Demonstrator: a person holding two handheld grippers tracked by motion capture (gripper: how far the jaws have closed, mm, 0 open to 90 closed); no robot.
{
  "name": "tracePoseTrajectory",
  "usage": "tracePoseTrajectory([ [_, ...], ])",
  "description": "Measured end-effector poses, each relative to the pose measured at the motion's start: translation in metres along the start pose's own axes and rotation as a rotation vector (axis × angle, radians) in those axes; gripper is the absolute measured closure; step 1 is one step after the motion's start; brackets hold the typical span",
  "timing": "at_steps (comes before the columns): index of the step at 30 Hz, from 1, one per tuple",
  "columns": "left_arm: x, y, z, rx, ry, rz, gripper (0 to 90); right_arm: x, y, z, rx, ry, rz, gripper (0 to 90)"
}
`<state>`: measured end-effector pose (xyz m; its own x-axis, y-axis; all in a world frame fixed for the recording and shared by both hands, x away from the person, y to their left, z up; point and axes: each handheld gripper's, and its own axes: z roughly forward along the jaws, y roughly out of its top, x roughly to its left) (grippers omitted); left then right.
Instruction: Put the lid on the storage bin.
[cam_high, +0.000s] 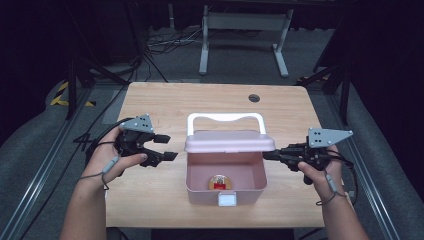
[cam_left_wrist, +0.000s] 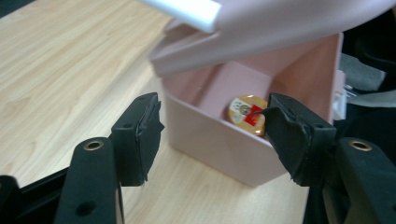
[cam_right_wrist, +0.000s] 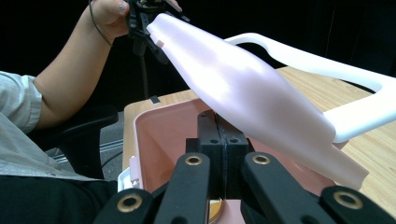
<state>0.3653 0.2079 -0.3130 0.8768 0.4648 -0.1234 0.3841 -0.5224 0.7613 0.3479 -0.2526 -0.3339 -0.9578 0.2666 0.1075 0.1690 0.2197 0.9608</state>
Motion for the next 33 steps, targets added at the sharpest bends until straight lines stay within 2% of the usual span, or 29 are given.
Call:
tracePoseTrajectory([
  [9,0.023,-0.009,0.000,-0.010,0.055,-0.066,36.0,0.003,-0.001,0.000,0.018,0.001,-0.004,90.0],
  [13,0.033,-0.010,0.000,-0.018,0.094,-0.095,36.0,0.006,-0.002,0.001,0.031,0.001,-0.005,90.0],
  [20,0.047,-0.013,0.005,0.017,0.168,-0.125,35.8,0.012,-0.005,0.000,0.052,-0.004,0.002,90.0],
  [29,0.055,-0.010,0.008,0.003,0.180,-0.139,35.7,0.015,-0.009,-0.003,0.077,-0.030,0.021,90.0],
  [33,0.058,-0.008,0.011,0.009,0.179,-0.133,35.7,0.018,-0.011,-0.003,0.106,-0.041,0.029,90.0],
])
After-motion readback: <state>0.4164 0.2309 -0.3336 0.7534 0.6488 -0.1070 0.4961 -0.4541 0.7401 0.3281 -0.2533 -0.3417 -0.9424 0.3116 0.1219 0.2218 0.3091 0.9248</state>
